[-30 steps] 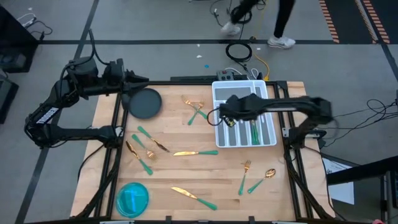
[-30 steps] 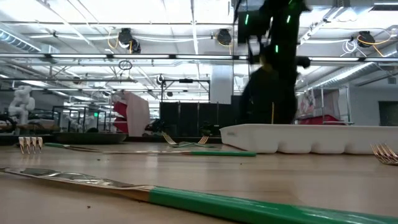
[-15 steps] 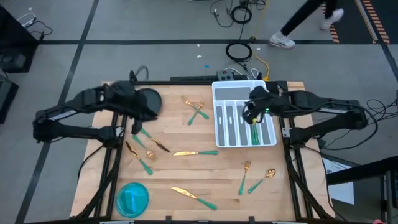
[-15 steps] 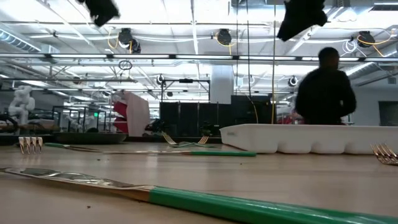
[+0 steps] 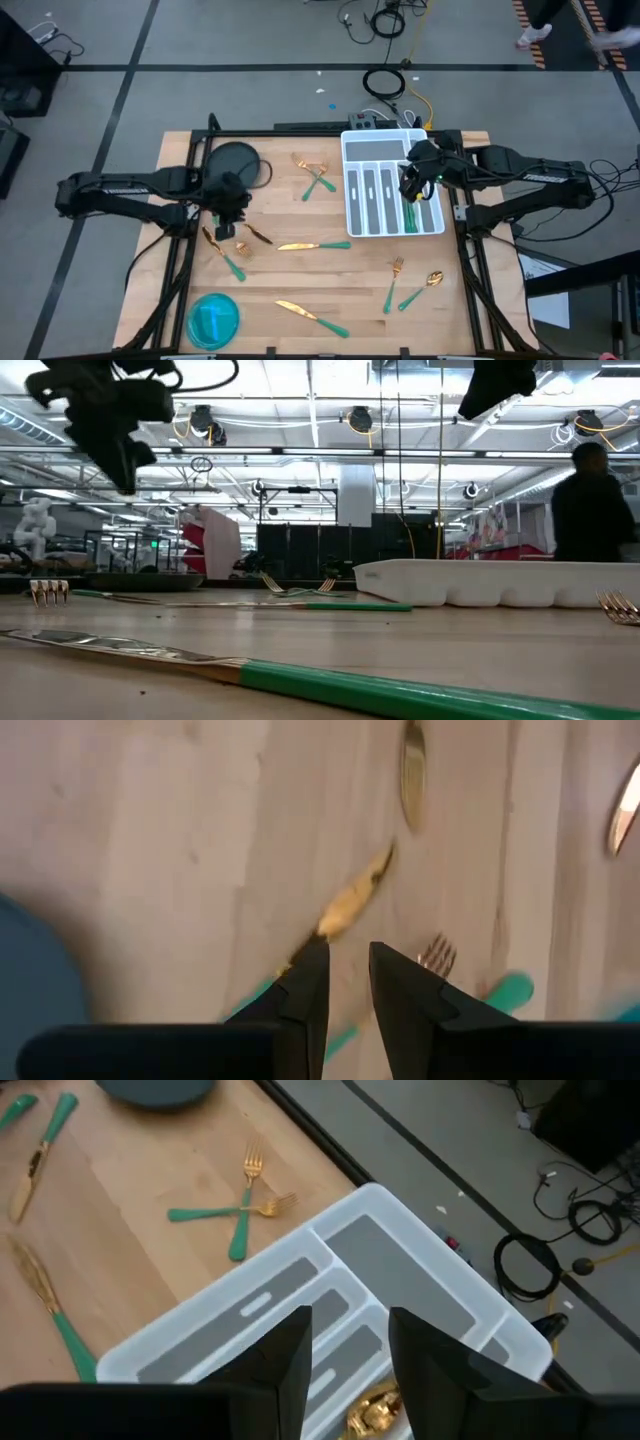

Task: Sort silverware
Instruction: Put the green fork into the white silverware organizer

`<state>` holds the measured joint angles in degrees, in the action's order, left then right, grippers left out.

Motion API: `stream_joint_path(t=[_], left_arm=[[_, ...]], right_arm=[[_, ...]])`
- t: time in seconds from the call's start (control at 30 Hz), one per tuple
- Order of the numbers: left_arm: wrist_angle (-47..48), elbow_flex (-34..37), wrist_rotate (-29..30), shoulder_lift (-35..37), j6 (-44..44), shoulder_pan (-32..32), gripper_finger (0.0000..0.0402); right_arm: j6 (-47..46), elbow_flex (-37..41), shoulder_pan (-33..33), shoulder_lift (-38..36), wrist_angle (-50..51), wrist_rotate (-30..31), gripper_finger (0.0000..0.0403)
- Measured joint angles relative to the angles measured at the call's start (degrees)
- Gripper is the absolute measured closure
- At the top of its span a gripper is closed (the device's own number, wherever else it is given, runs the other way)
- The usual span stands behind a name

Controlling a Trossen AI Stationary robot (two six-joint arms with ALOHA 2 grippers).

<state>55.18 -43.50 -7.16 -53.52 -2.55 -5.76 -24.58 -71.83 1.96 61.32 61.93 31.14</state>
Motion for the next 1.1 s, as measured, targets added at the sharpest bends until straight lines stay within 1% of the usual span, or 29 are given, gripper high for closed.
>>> stream_joint_path(t=[0.1, 0.27, 0.47, 0.7, 0.9, 0.97, 1.03, 1.1], left_arm=[[-0.96, 0.53, 0.21, -1.27, -0.09, 3.32, 0.0320], [-0.79, 0.54, 0.68, -4.85, -0.19, 9.75, 0.0320], [-0.63, 0.54, 3.07, -11.32, -1.42, 16.19, 0.0320], [-0.66, 0.87, 4.38, -17.91, -1.68, 19.31, 0.0320], [-0.36, 0.75, 5.21, -18.99, -3.00, 19.69, 0.0320], [2.79, -0.28, 8.41, -19.02, -5.73, 19.90, 0.0320], [10.23, -1.67, 12.61, -19.19, -10.55, 20.15, 0.0320], [17.89, -1.90, 14.84, -19.61, -15.61, 20.15, 0.0320]], right_arm=[[0.62, 0.00, 0.02, 0.00, 1.32, -0.82, 0.0275], [4.33, 0.00, -0.33, 0.00, 1.35, -5.46, 0.0275], [6.54, 0.02, -1.66, -0.44, 1.34, -7.54, 0.0275], [8.33, 0.02, -2.89, -3.70, 1.36, -7.55, 0.0275], [8.29, 0.02, -2.86, -7.43, 1.36, -7.52, 0.0275], [8.26, 0.02, -2.86, -8.43, 1.38, -7.52, 0.0275], [8.27, 0.02, -2.86, -9.34, 1.40, -7.52, 0.0275], [8.53, 0.02, -2.83, -10.15, 1.40, -7.50, 0.0275]])
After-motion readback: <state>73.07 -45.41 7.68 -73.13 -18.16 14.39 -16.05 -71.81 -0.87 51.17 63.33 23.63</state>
